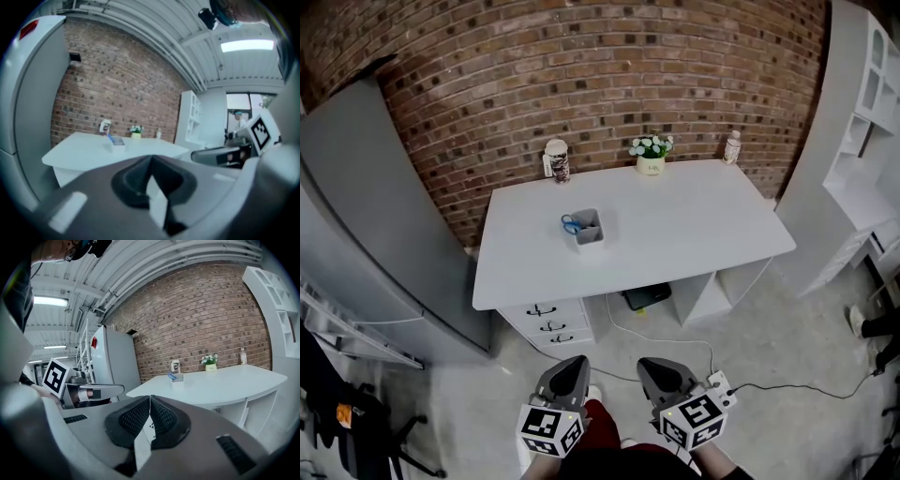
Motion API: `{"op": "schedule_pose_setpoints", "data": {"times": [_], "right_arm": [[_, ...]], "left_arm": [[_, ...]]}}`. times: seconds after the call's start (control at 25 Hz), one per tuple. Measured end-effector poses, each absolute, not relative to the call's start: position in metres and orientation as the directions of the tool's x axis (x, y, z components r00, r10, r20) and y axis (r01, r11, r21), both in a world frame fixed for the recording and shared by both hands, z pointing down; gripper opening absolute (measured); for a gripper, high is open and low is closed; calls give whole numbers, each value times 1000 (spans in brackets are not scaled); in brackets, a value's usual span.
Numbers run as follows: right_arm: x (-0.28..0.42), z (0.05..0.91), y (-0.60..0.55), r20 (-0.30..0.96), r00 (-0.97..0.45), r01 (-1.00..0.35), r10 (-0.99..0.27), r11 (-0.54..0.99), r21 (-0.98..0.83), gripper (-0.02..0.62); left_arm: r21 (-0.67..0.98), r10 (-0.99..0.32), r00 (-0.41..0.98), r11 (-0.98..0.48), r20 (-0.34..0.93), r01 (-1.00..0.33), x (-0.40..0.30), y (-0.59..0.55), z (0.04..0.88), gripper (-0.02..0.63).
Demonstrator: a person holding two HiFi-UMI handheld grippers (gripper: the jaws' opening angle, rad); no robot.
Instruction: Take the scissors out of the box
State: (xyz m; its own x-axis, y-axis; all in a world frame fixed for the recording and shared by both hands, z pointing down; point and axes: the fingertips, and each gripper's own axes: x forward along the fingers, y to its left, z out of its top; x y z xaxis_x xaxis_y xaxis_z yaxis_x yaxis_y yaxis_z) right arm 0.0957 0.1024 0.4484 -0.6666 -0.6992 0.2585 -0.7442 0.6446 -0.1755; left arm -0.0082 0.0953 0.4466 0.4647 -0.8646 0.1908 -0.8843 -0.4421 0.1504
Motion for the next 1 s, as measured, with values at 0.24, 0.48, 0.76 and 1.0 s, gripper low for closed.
{"op": "schedule_pose_setpoints", "data": {"times": [0.24,0.48,0.76,1.0], "right_arm": [[86,454,63,284,-656,-753,-700,633,-178,9],[63,449,20,326,-643,-762,-693,620,-184,8],[35,455,-23,295,-651,-757,-699,628,-182,8],[17,455,-50,335,-637,-767,-694,614,-187,9]], "left_arm": [[164,-862,463,-436,204,-885,-24,54,453,3],[171,-855,475,-446,210,-878,-44,9,455,3],[173,-847,483,-454,220,-874,-69,-34,457,3],[179,-838,497,-466,226,-866,-85,-67,459,3]]}}
